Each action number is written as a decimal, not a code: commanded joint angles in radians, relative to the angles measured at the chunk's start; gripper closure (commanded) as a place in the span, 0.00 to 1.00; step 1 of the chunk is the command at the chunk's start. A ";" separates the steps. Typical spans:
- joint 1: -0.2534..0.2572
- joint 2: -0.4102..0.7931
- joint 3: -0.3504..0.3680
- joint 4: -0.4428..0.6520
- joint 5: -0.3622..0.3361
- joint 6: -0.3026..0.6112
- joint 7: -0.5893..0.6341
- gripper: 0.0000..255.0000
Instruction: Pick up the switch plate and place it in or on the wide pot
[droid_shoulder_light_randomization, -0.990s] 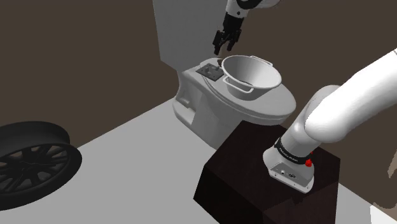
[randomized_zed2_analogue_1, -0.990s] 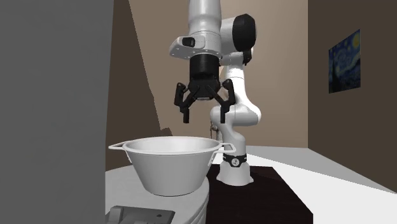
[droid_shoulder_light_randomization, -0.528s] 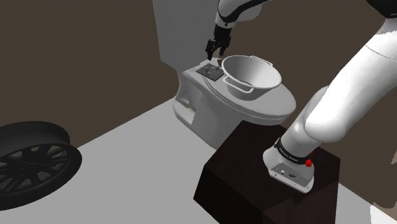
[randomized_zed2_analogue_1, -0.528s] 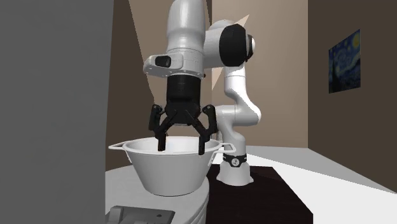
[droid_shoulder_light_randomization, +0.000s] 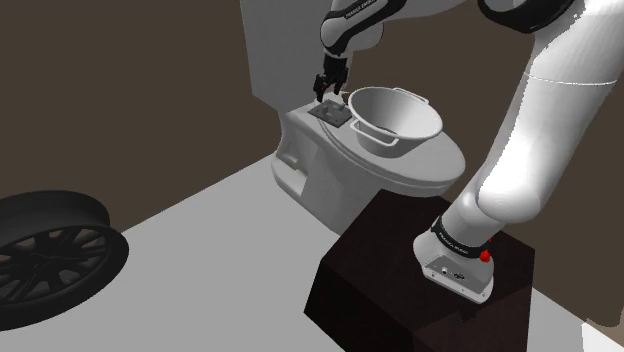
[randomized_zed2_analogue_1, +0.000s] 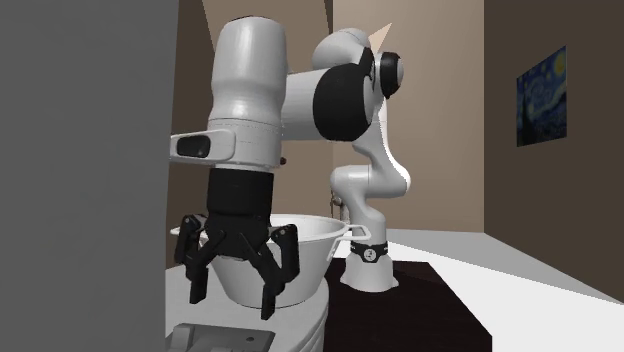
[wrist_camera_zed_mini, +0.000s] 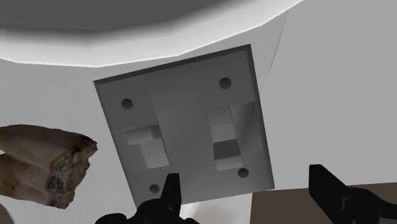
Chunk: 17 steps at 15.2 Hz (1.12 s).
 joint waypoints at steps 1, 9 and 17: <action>-0.009 0.046 0.001 0.024 0.009 0.021 -0.015 0.00; -0.018 0.105 0.008 0.010 0.028 0.091 -0.027 0.00; -0.018 0.105 0.008 0.010 0.028 0.091 -0.027 1.00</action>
